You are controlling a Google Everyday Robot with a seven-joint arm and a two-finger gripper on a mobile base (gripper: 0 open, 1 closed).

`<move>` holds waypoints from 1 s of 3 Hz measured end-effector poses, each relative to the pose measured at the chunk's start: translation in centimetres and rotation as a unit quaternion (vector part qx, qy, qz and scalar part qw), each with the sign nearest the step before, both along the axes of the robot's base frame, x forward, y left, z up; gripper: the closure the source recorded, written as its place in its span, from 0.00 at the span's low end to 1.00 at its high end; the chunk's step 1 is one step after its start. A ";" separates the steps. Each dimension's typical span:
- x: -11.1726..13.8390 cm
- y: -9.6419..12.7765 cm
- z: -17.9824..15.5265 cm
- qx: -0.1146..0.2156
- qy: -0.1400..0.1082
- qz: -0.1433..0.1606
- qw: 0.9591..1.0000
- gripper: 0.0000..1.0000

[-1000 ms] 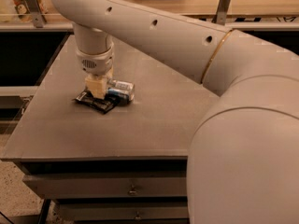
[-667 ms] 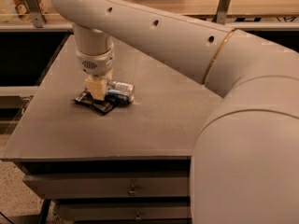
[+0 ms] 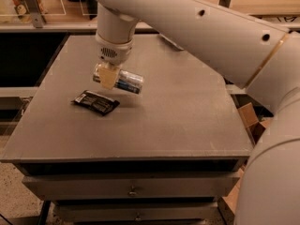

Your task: Place redbull can upright

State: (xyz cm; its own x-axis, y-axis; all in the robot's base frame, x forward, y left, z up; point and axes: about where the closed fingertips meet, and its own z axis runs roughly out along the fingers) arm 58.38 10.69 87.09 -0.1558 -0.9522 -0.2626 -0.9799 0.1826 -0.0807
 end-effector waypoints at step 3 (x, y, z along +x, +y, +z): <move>1.4 -1.8 3.5 0.069 -0.028 0.010 0.997 1.00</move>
Offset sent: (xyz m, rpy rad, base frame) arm 0.0097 -0.0152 0.0266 0.0831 -0.0346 0.0125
